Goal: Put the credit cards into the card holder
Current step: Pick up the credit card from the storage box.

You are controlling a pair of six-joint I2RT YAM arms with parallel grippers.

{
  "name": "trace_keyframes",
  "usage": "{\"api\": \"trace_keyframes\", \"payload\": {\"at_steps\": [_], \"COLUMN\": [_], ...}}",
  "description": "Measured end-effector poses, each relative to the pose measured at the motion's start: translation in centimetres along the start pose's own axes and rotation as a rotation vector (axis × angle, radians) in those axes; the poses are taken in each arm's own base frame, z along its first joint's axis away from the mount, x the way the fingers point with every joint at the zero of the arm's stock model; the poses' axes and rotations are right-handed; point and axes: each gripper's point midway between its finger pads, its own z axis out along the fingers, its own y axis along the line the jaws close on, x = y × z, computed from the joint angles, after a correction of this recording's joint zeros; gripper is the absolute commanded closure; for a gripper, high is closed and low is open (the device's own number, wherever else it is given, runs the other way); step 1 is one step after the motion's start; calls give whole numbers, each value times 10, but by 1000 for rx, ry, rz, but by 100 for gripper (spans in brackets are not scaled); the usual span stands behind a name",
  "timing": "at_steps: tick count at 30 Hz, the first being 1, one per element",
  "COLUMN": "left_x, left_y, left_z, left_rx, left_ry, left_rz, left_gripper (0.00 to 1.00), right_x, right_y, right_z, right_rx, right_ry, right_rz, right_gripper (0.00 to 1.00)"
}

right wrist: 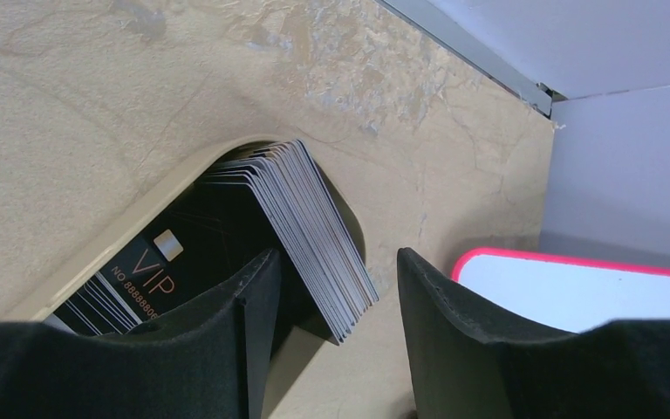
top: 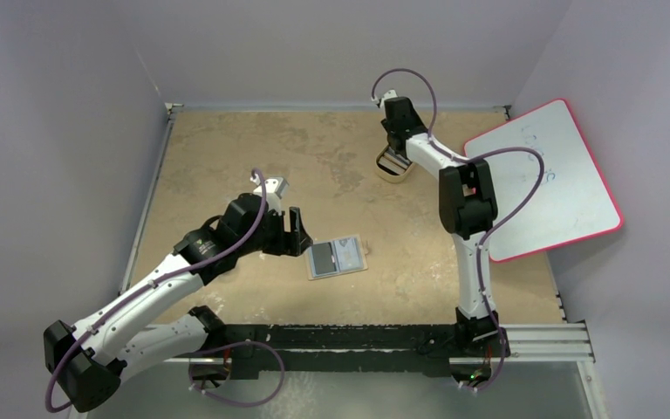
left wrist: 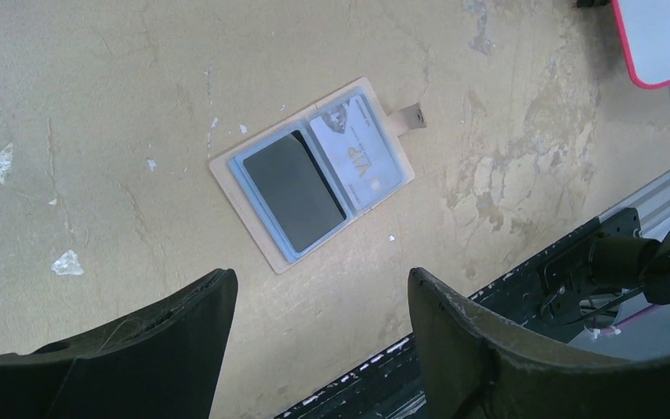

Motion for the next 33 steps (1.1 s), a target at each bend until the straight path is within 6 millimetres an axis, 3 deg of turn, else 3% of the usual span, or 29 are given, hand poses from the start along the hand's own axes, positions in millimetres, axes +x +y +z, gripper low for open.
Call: {"api": "trace_keyframes", "payload": {"at_steps": [7,33], "left_x": [-1,-1], "left_y": [1,2], "left_z": [0,0], "left_rx": [-6,-14], "left_ry": [-4,-8], "left_rz": [0,0], "left_gripper": [29,29], "right_x": [1,2], "right_y": [-2,1], "right_z": [1,3], "right_rx": [11,12], "right_ry": [6,7], "right_rz": [-18,-41], "right_gripper": [49,90]}}
